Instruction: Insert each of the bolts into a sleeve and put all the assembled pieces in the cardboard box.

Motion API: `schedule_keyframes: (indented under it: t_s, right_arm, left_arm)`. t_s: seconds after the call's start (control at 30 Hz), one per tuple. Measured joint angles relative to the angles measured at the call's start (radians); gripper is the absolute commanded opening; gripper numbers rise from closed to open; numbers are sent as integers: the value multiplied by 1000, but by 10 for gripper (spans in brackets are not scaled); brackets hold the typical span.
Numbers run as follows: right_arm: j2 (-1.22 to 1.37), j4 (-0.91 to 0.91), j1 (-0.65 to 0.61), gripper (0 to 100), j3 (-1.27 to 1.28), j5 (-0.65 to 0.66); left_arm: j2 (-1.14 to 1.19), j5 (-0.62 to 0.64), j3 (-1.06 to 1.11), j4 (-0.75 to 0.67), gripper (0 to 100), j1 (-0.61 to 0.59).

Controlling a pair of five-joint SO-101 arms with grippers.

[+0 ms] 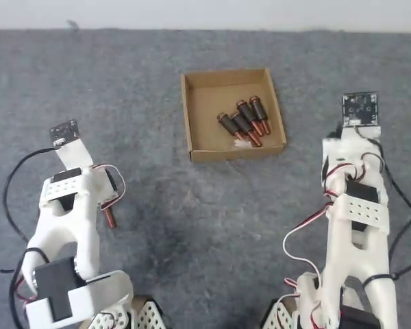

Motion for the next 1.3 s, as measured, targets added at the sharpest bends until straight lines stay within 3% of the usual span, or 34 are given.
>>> schedule_keyframes:
  t_s: [0.3, 0.8, 0.9, 1.3]
  right_arm:
    - [64, -252, -157, 10, 0, 0]
    - [701, -1063, -354, 7, -221, 0]
    - [778, -1143, -393, 7, -259, 0]
    - [832, -1502, -557, 6, -121, 0]
  left_arm:
    - [0, 2, 0, 0, 11, 0]
    - [0, -60, 0, -2, 11, -2]
    - [0, -60, 0, -2, 11, -2]
    - [0, -60, 0, -11, 11, -2]
